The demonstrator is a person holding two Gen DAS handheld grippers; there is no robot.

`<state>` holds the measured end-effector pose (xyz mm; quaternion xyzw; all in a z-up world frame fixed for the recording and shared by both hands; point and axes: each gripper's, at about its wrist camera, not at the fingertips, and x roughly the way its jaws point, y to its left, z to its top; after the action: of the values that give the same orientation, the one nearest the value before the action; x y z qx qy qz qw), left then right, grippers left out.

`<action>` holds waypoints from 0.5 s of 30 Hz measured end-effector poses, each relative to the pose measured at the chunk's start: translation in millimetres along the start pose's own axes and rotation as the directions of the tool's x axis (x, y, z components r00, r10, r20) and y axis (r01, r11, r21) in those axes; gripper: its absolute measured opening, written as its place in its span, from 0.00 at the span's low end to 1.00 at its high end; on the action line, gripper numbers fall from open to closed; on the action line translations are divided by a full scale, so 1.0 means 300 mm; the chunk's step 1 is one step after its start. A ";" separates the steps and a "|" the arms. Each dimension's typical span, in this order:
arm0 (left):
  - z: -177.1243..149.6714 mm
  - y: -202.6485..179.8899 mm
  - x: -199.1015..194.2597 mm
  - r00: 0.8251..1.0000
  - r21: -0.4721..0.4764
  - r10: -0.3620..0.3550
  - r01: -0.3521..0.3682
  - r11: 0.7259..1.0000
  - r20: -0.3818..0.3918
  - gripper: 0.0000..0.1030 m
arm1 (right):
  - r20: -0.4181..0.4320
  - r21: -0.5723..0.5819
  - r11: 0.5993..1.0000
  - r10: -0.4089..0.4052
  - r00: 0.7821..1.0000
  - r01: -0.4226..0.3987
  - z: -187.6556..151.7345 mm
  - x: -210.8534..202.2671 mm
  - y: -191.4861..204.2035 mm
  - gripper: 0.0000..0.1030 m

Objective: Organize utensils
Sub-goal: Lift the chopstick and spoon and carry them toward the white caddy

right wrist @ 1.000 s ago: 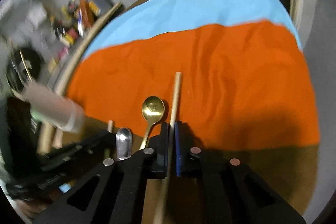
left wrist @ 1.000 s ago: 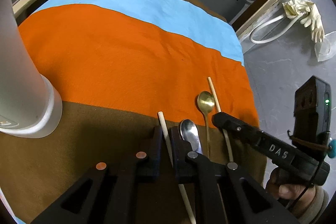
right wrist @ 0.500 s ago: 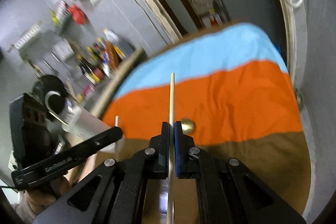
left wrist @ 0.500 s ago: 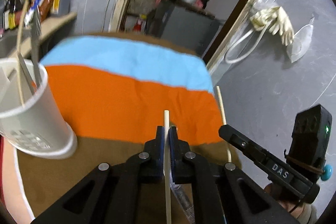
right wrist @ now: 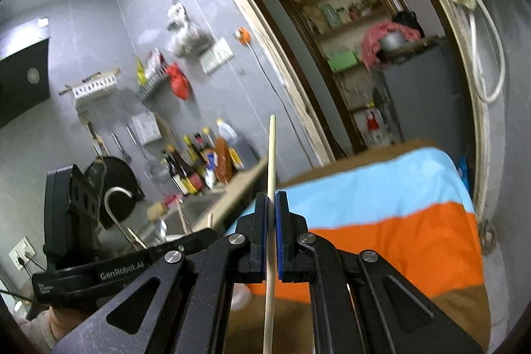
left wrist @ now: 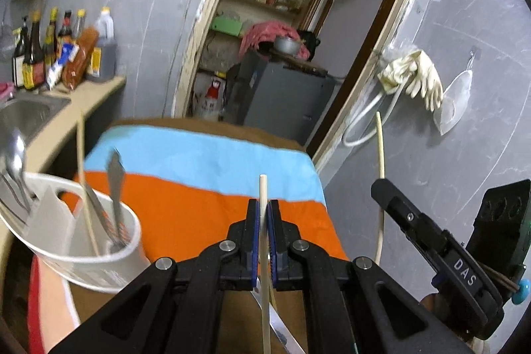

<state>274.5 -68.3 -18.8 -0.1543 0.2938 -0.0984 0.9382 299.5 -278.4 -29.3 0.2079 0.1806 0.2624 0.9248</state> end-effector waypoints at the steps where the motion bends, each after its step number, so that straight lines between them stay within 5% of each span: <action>1: 0.014 0.006 -0.020 1.000 0.006 0.001 -0.001 1.000 0.012 0.05 | 0.011 -0.003 1.000 0.007 1.000 -0.007 0.011 0.002 0.018 0.04; 15: 0.178 0.275 -0.287 0.978 -0.032 0.050 -0.044 0.999 0.202 0.05 | 0.164 -0.065 0.985 0.169 0.972 -0.160 0.078 0.160 0.338 0.04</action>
<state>243.7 44.9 39.2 -0.1691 0.2015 -0.0559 0.9632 306.6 -179.6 28.3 0.2196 0.0769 0.3242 0.9169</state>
